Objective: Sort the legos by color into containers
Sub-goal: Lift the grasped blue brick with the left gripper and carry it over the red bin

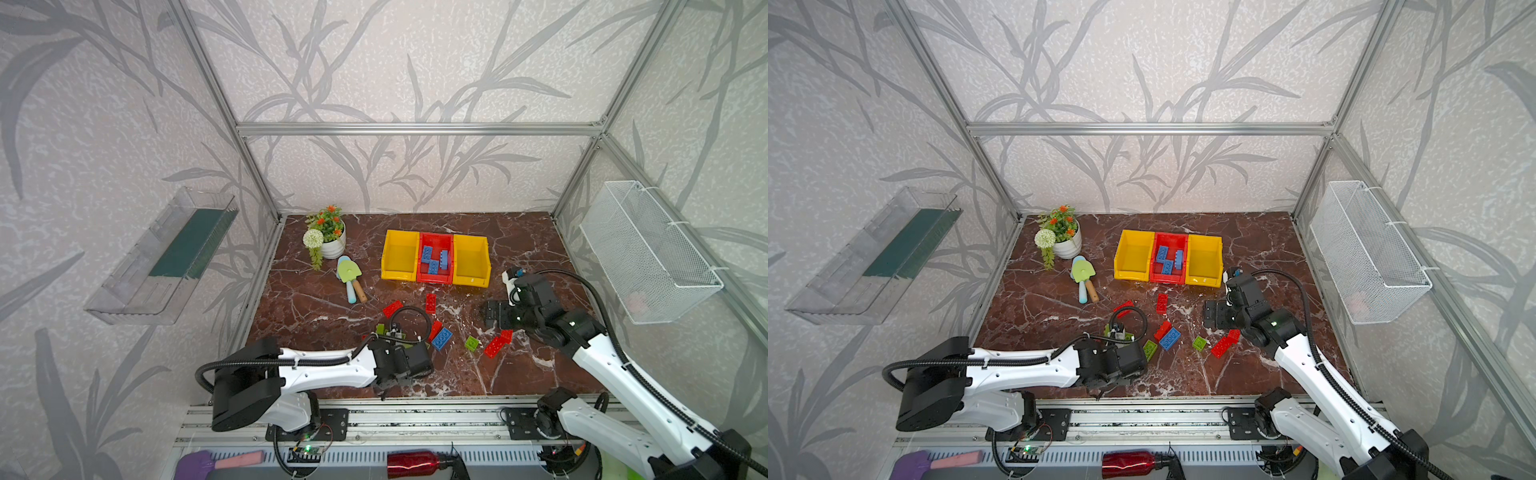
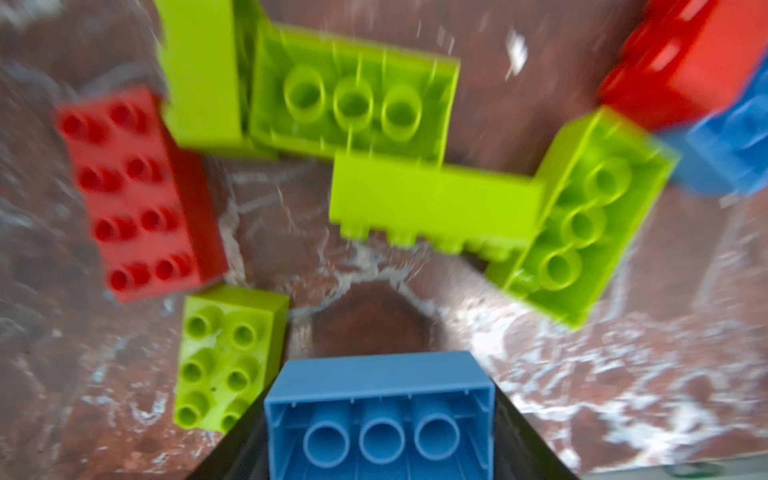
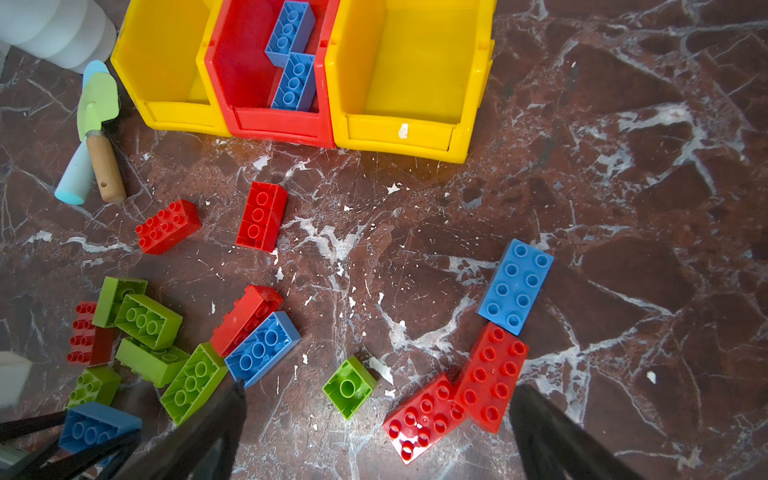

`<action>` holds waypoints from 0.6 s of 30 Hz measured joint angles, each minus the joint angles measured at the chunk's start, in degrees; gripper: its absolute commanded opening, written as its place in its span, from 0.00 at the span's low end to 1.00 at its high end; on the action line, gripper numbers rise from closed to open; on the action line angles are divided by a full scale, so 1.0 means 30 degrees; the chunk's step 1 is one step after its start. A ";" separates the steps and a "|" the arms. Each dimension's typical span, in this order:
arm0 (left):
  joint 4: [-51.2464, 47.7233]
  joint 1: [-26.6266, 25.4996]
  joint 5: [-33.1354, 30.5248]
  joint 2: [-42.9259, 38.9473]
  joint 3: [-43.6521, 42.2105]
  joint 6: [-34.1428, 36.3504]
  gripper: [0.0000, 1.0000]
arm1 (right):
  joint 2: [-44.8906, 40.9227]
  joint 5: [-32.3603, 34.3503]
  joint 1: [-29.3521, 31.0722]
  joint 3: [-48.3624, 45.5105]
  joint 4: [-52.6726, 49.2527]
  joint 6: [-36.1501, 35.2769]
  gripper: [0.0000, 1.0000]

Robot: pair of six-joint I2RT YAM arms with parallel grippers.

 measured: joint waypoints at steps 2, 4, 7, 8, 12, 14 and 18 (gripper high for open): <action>-0.0262 0.0889 -0.0342 -0.0466 0.0758 0.0714 0.41 | -0.0138 -0.0007 -0.0051 0.0000 -0.0029 0.0000 0.99; -0.0452 0.2025 -0.0576 -0.0765 0.1698 0.1800 0.41 | -0.0306 -0.0007 -0.0138 0.0000 -0.0073 0.0000 0.99; -0.0583 0.4000 -0.0634 -0.0488 0.3577 0.3555 0.41 | -0.0495 -0.0051 -0.0255 0.0000 -0.0073 0.0015 0.99; -0.0619 0.4590 -0.0619 -0.0189 0.4328 0.4036 0.41 | -0.0539 -0.0095 -0.0284 0.0000 -0.0073 0.0015 0.99; -0.0583 0.6535 -0.0313 0.2113 0.8080 0.6273 0.41 | -0.0576 -0.0219 -0.0401 -0.0015 -0.0073 0.0029 0.99; -0.0437 0.7278 -0.0036 0.3978 1.0513 0.7388 0.41 | -0.0576 -0.0291 -0.0503 -0.0066 -0.0066 0.0102 0.99; -0.0787 0.8437 0.0656 0.8043 1.5679 0.9180 0.41 | -0.0576 -0.0386 -0.0736 -0.0219 -0.0080 0.0270 0.99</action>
